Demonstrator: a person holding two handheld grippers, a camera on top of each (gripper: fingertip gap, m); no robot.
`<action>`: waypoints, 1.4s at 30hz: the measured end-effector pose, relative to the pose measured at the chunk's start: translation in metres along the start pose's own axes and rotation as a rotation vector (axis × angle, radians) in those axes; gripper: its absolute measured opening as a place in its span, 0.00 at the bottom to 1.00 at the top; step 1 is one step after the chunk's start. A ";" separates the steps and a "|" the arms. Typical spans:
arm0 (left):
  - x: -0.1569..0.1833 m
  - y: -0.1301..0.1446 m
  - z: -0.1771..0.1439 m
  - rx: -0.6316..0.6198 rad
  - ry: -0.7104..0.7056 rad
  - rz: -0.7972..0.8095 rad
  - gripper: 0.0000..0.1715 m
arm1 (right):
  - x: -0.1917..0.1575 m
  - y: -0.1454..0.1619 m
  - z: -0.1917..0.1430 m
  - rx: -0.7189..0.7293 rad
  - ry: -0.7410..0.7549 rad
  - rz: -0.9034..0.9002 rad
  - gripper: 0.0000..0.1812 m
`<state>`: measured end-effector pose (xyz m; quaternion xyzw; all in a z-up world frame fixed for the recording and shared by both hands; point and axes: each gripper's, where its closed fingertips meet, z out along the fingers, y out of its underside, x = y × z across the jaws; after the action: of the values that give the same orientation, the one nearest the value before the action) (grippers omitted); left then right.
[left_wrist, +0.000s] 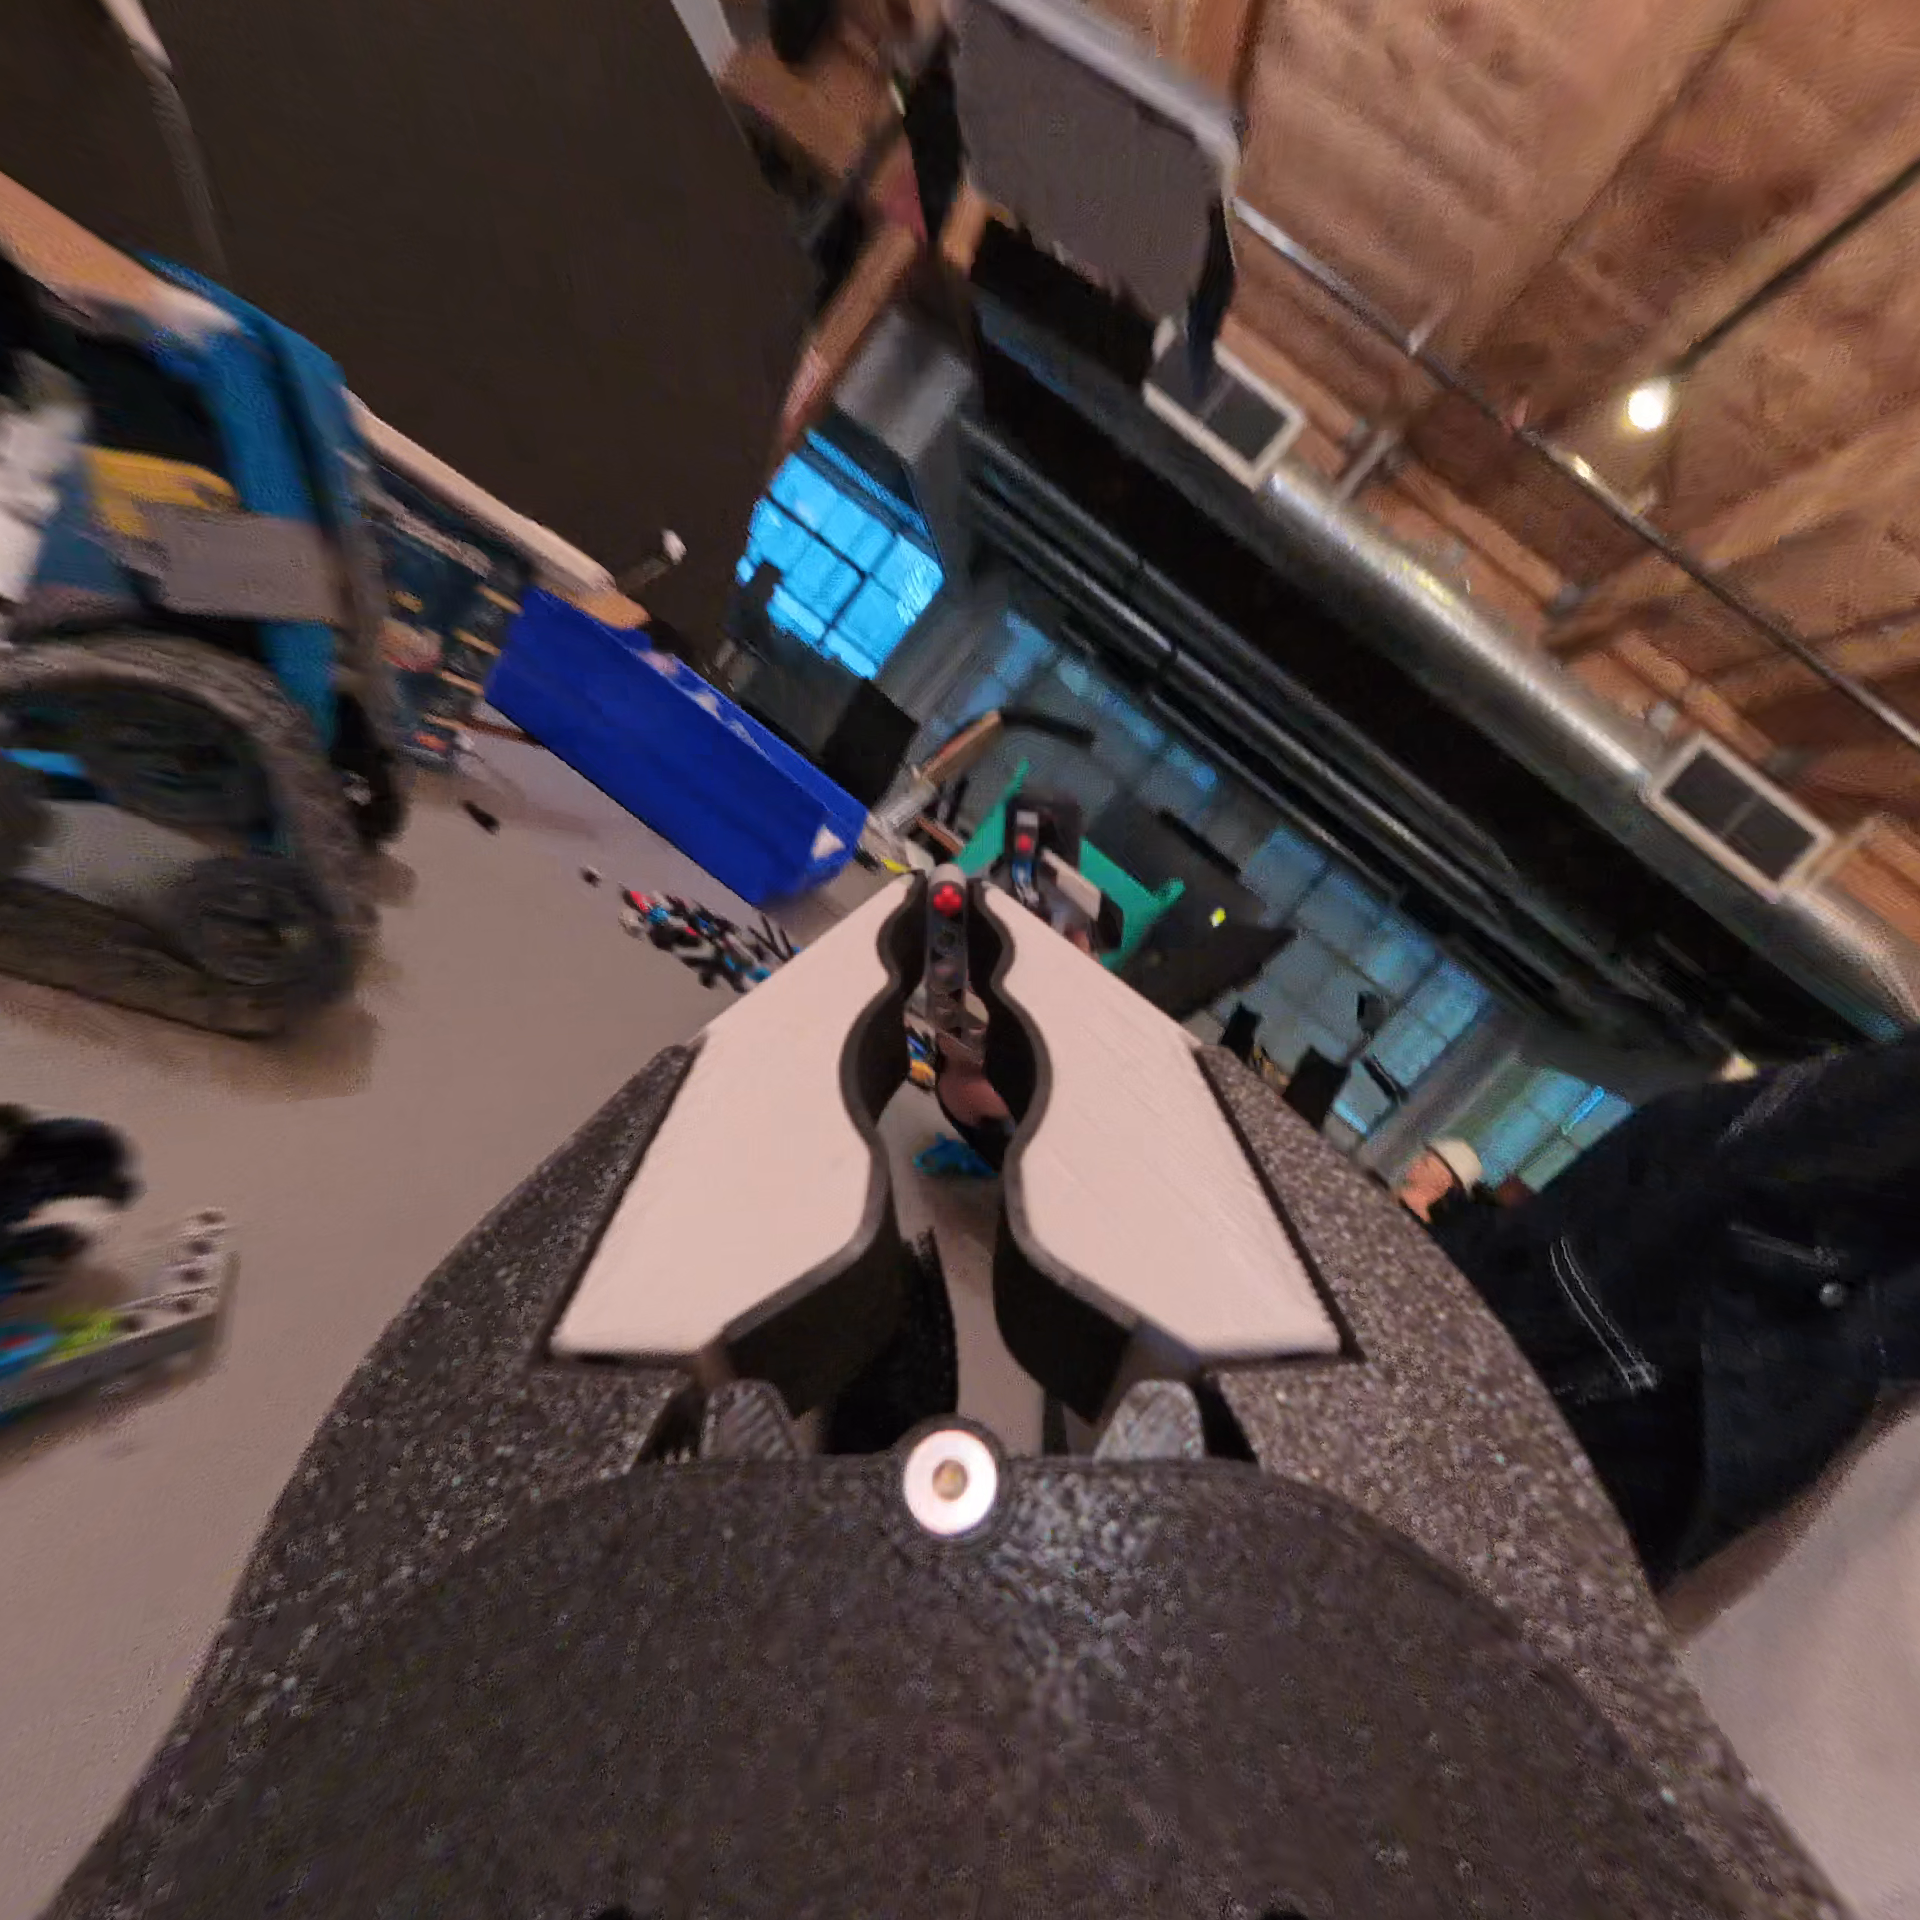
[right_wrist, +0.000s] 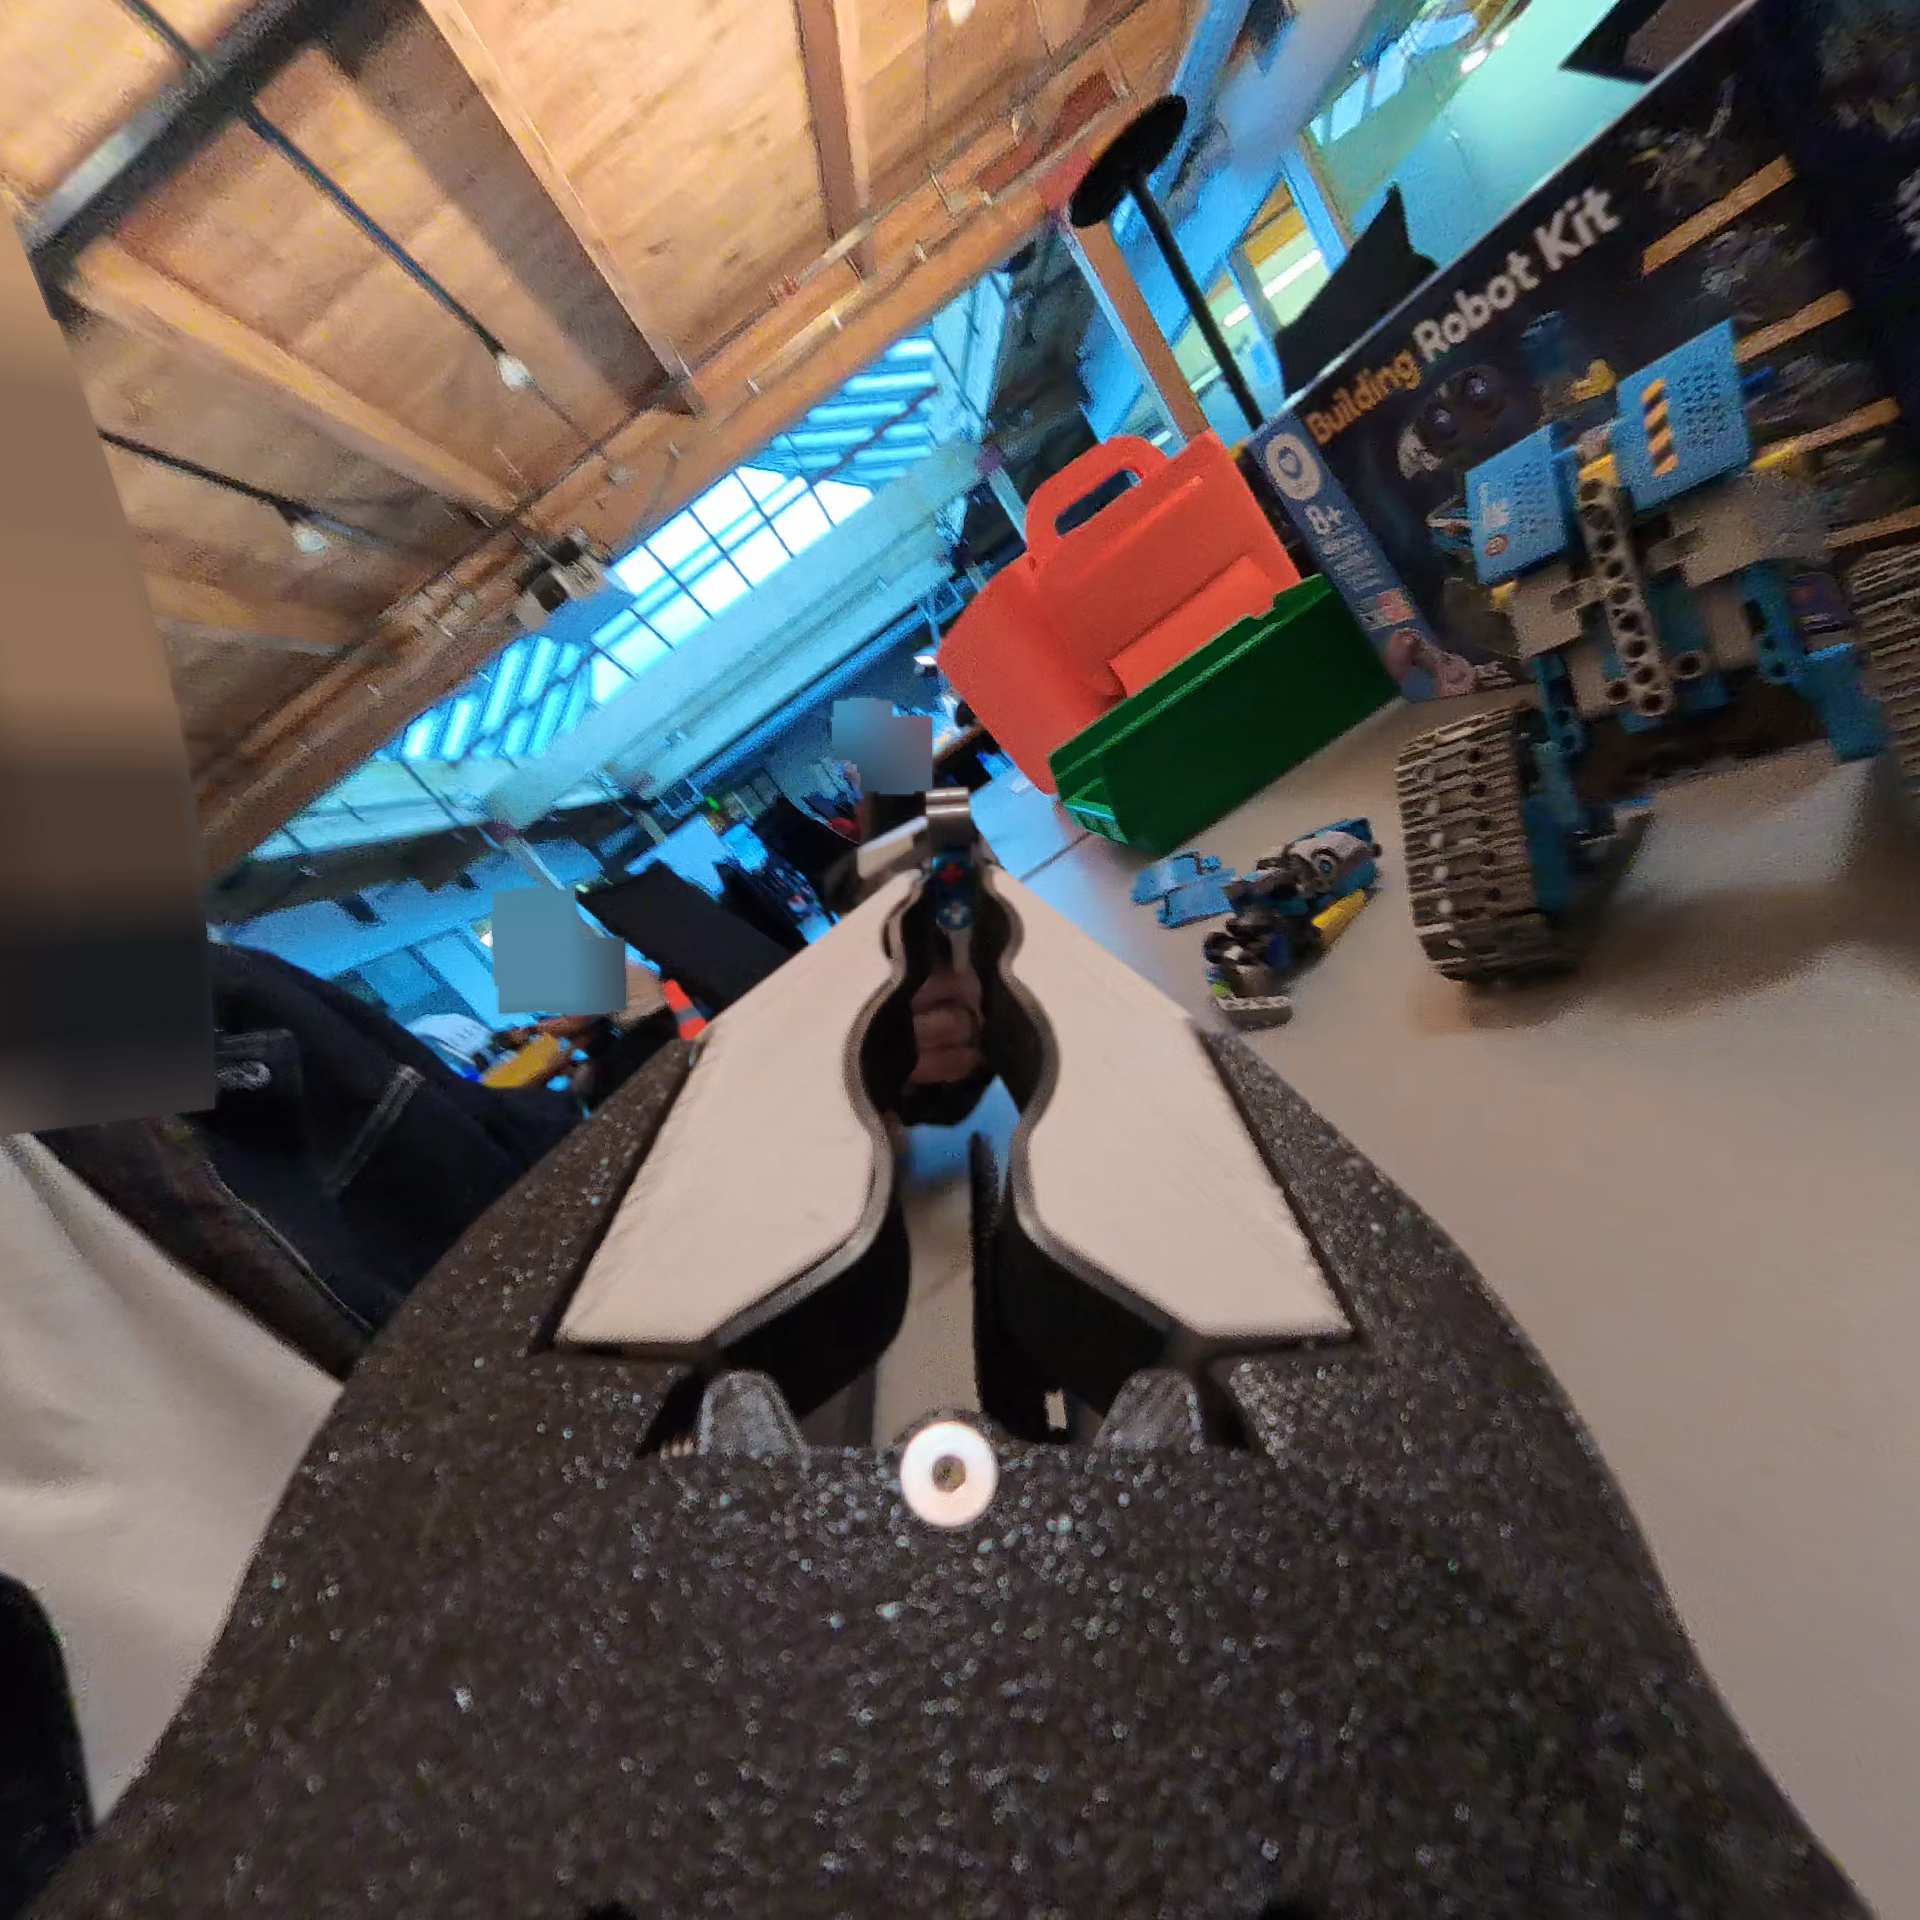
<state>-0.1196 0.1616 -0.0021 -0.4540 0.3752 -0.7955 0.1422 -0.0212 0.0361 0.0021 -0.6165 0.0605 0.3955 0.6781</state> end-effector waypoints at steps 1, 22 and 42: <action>0.005 0.000 0.002 -0.009 0.017 0.024 0.03 | -0.004 0.001 0.001 -0.003 -0.010 -0.013 0.02; -0.042 0.146 0.013 -0.839 -0.266 0.481 0.04 | 0.029 0.088 0.042 -0.400 0.182 -0.030 0.03; 0.032 0.100 0.035 -0.495 0.132 0.101 0.08 | -0.027 0.104 0.058 -0.454 -0.120 0.007 0.03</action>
<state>-0.1199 0.0597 -0.0444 -0.4027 0.5892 -0.6993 0.0414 -0.1265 0.0669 -0.0506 -0.7285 -0.0684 0.4372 0.5230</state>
